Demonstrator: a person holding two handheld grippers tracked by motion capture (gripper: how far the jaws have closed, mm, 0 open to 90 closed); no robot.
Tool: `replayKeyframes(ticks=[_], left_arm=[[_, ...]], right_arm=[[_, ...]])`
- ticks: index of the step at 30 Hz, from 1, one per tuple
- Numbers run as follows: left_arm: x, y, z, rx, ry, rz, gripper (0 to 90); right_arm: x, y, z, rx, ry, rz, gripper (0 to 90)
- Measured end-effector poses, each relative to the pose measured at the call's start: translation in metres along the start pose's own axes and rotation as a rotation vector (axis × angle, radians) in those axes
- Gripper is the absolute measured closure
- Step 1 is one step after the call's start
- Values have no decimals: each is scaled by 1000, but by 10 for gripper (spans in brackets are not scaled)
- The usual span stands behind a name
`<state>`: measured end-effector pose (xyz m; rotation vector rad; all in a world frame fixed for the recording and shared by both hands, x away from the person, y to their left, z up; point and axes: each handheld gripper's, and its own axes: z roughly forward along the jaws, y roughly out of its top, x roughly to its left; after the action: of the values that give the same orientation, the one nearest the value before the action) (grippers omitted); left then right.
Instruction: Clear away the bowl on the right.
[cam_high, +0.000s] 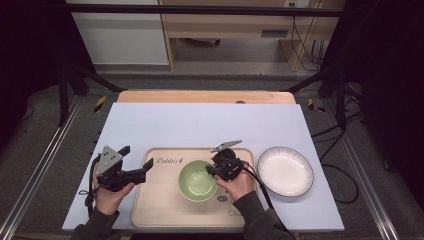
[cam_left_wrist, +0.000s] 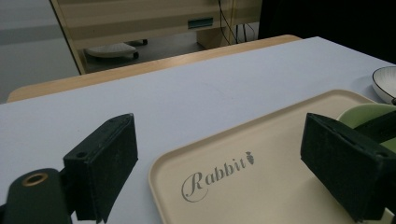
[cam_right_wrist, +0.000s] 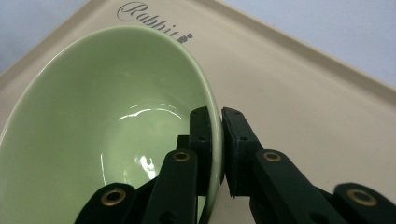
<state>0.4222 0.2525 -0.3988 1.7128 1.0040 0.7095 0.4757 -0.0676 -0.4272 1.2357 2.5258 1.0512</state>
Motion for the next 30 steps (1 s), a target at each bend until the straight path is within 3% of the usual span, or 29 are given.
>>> replayKeyframes(ticks=[12, 17, 21, 30], left_arm=[[-1, 0, 1, 2, -1, 1, 106], [-1, 0, 1, 2, -1, 1, 106], [-1, -1, 1, 4, -1, 2, 106], [0, -1, 1, 4, -1, 0, 107]], right_arm=[[2, -1, 7, 34, 10, 23, 832], [-1, -2, 8, 29, 14, 7, 833], [-3, -2, 10, 39, 20, 34, 836], [-6, -4, 13, 49, 24, 45, 839]])
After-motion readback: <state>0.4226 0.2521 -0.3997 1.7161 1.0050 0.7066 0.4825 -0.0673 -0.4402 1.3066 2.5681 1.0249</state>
